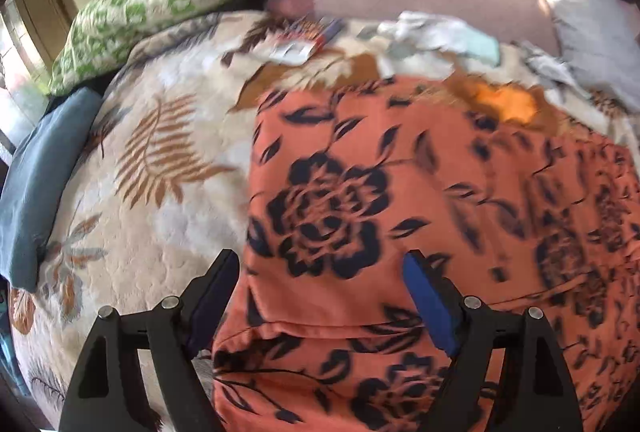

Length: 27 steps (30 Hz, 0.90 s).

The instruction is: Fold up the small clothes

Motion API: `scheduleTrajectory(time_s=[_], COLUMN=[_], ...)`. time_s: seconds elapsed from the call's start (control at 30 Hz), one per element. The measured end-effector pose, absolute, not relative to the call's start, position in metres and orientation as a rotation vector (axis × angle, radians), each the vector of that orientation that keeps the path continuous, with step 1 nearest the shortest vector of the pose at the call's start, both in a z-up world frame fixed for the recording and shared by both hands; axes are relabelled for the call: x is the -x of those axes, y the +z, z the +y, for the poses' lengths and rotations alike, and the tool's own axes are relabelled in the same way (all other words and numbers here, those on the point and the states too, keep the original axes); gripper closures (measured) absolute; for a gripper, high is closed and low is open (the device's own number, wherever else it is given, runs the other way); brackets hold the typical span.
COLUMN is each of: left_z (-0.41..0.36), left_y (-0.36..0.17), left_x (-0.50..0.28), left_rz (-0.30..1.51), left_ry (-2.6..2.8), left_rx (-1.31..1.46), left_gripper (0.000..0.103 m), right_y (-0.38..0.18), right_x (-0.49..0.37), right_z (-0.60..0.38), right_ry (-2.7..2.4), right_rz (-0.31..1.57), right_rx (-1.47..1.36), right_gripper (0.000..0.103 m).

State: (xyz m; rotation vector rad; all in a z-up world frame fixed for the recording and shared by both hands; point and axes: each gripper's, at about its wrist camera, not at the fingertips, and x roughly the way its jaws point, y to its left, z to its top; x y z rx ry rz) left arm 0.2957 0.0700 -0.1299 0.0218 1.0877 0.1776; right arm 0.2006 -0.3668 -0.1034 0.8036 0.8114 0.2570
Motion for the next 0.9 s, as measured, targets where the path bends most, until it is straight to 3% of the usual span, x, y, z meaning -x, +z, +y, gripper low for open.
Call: scheduleTrajectory(time_s=[0.1, 0.17, 0.23, 0.27, 0.33, 0.43, 0.53, 0.6, 0.63, 0.8, 0.9], left_z=[0.093, 0.097, 0.097, 0.098, 0.102, 0.105, 0.114, 0.125, 0.124, 0.122, 0.125], left_y=[-0.143, -0.143, -0.141, -0.138, -0.123, -0.109, -0.142, -0.147, -0.144, -0.118, -0.149], left_x=[-0.289, -0.287, -0.285, -0.284, -0.281, -0.284, -0.303, -0.302, -0.303, -0.292, -0.305], left_rz=[1.071, 1.065, 1.062, 1.062, 1.010, 0.920, 1.057, 1.041, 1.067, 0.949, 1.093], left_ry=[0.147, 0.125, 0.117, 0.120, 0.119, 0.089, 0.176, 0.173, 0.179, 0.145, 0.169], left_rx=[0.088, 0.104, 0.088, 0.089, 0.111, 0.124, 0.091, 0.166, 0.144, 0.137, 0.120], left_gripper=[0.006, 0.006, 0.006, 0.006, 0.008, 0.008, 0.006, 0.003, 0.004, 0.004, 0.003], right_y=[-0.077, -0.081, -0.117, -0.145, -0.145, -0.109, -0.103, -0.144, -0.149, -0.097, -0.117], right_x=[-0.243, -0.275, -0.303, -0.311, -0.305, -0.303, -0.314, -0.330, -0.329, -0.328, -0.349], right_z=[-0.352, -0.346, -0.357, -0.368, -0.380, -0.366, -0.360, -0.375, -0.383, -0.380, -0.398], right_ry=[0.347, 0.428, 0.229, 0.098, 0.104, 0.165, 0.207, 0.050, 0.068, 0.175, 0.133], right_rz=[0.799, 0.833, 0.966, 1.080, 1.014, 0.953, 0.919, 1.072, 1.043, 0.905, 0.947], right_rx=[-0.736, -0.722, -0.689, -0.722, -0.806, -0.694, -0.609, -0.598, -0.647, -0.619, -0.630], right_gripper=[0.019, 0.019, 0.019, 0.026, 0.026, 0.024, 0.021, 0.023, 0.023, 0.023, 0.022])
